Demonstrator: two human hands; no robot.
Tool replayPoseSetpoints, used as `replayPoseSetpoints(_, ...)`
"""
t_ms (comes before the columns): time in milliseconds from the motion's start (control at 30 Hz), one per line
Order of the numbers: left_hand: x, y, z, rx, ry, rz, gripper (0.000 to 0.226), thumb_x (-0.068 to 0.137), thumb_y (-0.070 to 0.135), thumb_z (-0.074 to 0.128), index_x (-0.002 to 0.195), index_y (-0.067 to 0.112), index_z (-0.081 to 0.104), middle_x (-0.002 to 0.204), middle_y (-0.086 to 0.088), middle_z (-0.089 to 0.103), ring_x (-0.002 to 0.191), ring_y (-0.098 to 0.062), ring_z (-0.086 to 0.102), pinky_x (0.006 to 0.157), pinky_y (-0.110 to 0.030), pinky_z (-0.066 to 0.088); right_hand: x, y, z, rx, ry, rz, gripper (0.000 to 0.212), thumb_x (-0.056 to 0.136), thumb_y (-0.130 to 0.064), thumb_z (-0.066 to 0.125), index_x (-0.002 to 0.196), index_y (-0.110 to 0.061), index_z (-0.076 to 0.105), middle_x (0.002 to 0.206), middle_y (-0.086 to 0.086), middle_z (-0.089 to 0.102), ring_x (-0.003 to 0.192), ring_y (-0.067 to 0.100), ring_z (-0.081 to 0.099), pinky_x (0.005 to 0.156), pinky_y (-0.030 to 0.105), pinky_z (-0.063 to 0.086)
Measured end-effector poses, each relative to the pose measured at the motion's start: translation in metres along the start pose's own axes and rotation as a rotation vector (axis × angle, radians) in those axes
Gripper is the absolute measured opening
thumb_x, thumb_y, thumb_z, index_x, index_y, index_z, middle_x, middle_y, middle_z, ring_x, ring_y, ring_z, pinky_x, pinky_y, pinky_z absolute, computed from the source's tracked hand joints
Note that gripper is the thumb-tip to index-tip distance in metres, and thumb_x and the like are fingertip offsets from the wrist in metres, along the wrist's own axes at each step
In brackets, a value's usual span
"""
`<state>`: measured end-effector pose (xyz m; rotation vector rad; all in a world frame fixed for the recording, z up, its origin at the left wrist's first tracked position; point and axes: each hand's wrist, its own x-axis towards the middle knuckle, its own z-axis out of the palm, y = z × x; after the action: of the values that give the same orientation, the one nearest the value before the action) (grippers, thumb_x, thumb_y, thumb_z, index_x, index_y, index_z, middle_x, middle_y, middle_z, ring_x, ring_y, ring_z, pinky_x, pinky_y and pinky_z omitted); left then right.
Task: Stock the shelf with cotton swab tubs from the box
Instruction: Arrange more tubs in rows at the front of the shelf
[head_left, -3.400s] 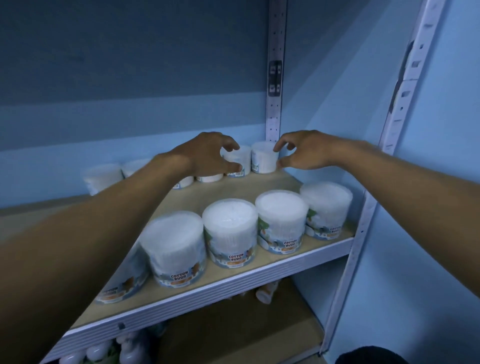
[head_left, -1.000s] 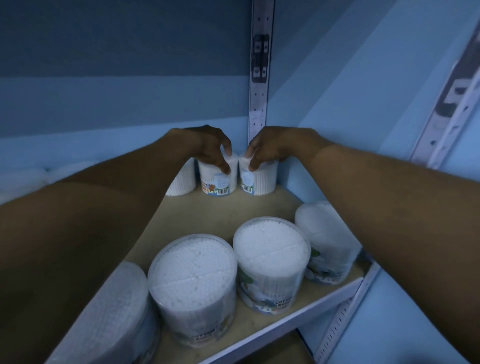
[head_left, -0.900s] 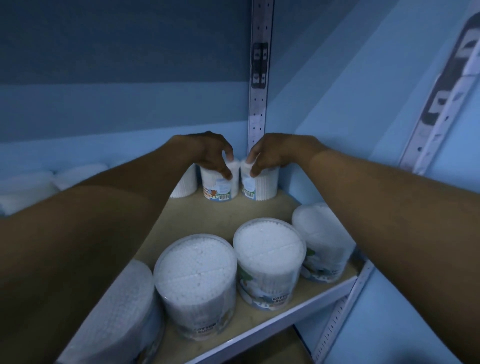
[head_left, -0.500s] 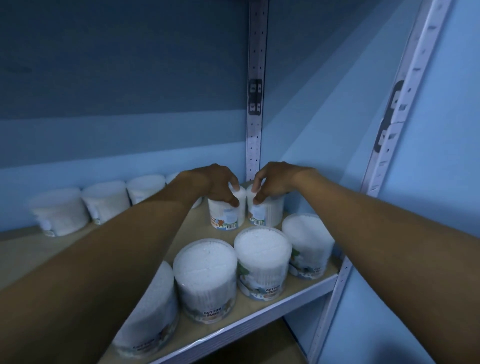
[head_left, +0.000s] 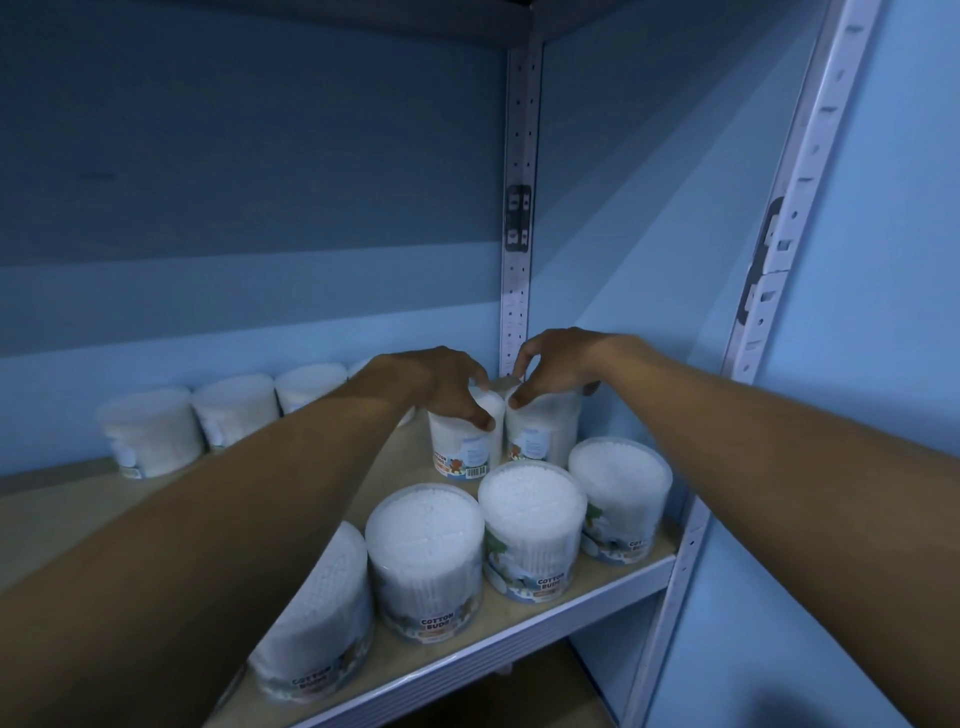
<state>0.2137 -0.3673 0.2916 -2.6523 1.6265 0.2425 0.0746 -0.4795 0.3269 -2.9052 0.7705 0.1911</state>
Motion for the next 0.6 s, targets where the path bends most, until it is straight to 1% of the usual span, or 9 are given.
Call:
replayPoseSetpoints(100,0.0,0.0,-0.007,0.02,-0.04,0.009,0.073,0.078,0.066,0.066,0.142,0.037,0.045,0.147,0.007,0.045,0.132,-0.019,0.045,0.11,-0.038,0.038,-0.001,-0.004,-0.003,-0.061,-0.036,0.042,0.065,0.085,-0.055,0.07,0.14,-0.023,0.053,0.143,0.0,0.048,0.123,0.023,0.052,0.09,0.031,0.05)
replayPoseSetpoints(167,0.0,0.0,-0.01,0.041,-0.064,0.007,0.075,0.079,0.064,0.066,0.144,0.036,0.043,0.149,0.006,0.043,0.134,-0.02,0.043,0.111,-0.039,0.037,-0.001,-0.007,-0.001,-0.089,-0.063,0.07,0.069,0.085,-0.057,0.069,0.142,-0.023,0.051,0.142,0.001,0.049,0.115,0.023,0.053,0.093,0.034,0.052)
replayPoseSetpoints(233,0.001,0.0,-0.01,0.054,-0.086,0.002,0.077,0.079,0.063,0.066,0.146,0.035,0.041,0.151,0.005,0.041,0.135,-0.02,0.042,0.112,-0.039,0.035,0.001,-0.008,0.001,-0.1,-0.077,0.078,0.069,0.085,-0.055,0.069,0.142,-0.022,0.051,0.14,0.003,0.05,0.104,0.022,0.053,0.092,0.033,0.053)
replayPoseSetpoints(267,0.002,0.001,-0.009,0.053,-0.097,0.001,0.077,0.08,0.062,0.066,0.146,0.034,0.04,0.151,0.005,0.041,0.135,-0.02,0.042,0.111,-0.038,0.036,0.002,-0.009,0.003,-0.103,-0.081,0.076,0.068,0.085,-0.054,0.07,0.142,-0.022,0.051,0.14,0.003,0.05,0.102,0.022,0.053,0.092,0.033,0.053)
replayPoseSetpoints(367,0.004,0.001,-0.006,0.034,-0.104,0.001,0.075,0.081,0.061,0.067,0.146,0.032,0.042,0.151,0.004,0.041,0.133,-0.021,0.045,0.109,-0.036,0.039,0.007,-0.009,0.004,-0.112,-0.082,0.068,0.067,0.082,-0.051,0.074,0.14,-0.023,0.054,0.139,0.003,0.051,0.1,0.022,0.054,0.095,0.037,0.054)
replayPoseSetpoints(433,0.006,0.0,-0.005,0.012,-0.101,-0.002,0.075,0.079,0.061,0.068,0.144,0.032,0.045,0.15,0.003,0.042,0.13,-0.022,0.048,0.107,-0.036,0.043,0.008,-0.008,0.004,-0.107,-0.081,0.064,0.067,0.081,-0.05,0.076,0.139,-0.024,0.055,0.137,0.002,0.051,0.095,0.02,0.052,0.092,0.036,0.054)
replayPoseSetpoints(500,0.009,0.0,-0.004,-0.009,-0.103,-0.007,0.076,0.076,0.063,0.07,0.141,0.032,0.048,0.147,0.003,0.045,0.126,-0.023,0.052,0.104,-0.036,0.046,0.008,-0.007,0.003,-0.106,-0.086,0.052,0.064,0.081,-0.048,0.077,0.137,-0.024,0.057,0.136,0.001,0.051,0.096,0.02,0.052,0.091,0.034,0.054)
replayPoseSetpoints(600,0.009,0.002,-0.004,-0.038,-0.09,-0.025,0.076,0.071,0.065,0.074,0.136,0.03,0.053,0.142,0.003,0.049,0.121,-0.023,0.055,0.1,-0.035,0.05,0.01,-0.006,0.003,-0.103,-0.106,0.033,0.061,0.081,-0.043,0.078,0.135,-0.024,0.058,0.137,0.0,0.051,0.103,0.021,0.053,0.092,0.035,0.055)
